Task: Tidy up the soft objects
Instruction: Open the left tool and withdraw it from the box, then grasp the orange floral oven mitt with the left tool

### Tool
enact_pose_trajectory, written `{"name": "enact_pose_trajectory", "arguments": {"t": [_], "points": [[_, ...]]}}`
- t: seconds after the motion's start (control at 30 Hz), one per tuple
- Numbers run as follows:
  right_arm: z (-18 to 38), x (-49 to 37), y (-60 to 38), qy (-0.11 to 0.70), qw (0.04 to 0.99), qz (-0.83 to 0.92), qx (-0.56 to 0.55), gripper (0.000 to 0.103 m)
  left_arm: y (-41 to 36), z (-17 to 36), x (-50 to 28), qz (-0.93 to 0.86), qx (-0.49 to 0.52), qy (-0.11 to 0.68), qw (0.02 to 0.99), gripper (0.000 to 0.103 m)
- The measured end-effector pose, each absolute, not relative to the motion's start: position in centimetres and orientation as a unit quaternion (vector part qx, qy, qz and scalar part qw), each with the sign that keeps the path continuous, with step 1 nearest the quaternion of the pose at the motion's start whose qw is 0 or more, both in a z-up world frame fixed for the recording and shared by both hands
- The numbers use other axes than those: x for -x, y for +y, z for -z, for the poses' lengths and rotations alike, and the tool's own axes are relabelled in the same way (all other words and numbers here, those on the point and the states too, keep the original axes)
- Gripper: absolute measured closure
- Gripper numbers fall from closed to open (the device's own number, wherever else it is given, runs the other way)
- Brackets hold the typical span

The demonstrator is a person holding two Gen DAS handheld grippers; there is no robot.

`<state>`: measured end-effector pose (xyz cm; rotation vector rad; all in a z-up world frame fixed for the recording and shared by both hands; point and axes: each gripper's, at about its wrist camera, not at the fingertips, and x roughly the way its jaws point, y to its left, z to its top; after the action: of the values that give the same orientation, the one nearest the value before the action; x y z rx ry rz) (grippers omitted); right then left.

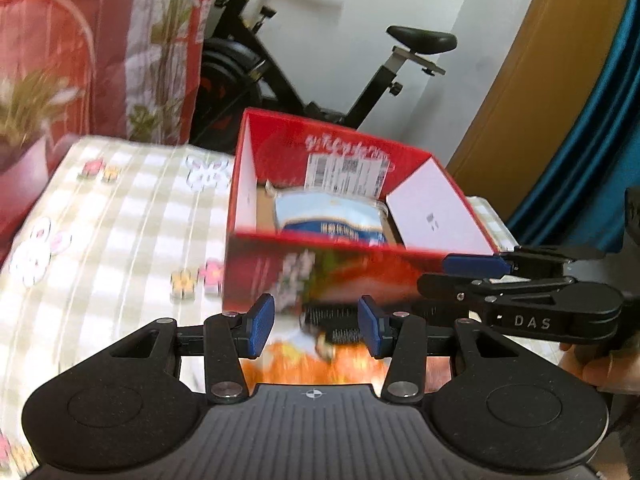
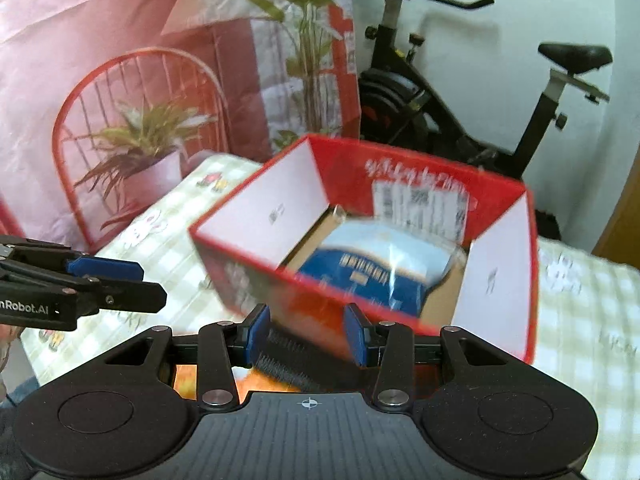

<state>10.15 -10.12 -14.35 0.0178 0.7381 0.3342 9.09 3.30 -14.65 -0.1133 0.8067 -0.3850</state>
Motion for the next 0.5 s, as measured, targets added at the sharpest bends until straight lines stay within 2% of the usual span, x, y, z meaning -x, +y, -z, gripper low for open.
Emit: {"name": "enact_pose_trajectory", "arguments": {"t": [0.5], "points": [[23.3,-5.6,-9.0,0.41,0.898,-0.146,-0.057,0.063,3.9,20.7,-4.6,0.18,0.124,0.453,0.864,0.055]]}}
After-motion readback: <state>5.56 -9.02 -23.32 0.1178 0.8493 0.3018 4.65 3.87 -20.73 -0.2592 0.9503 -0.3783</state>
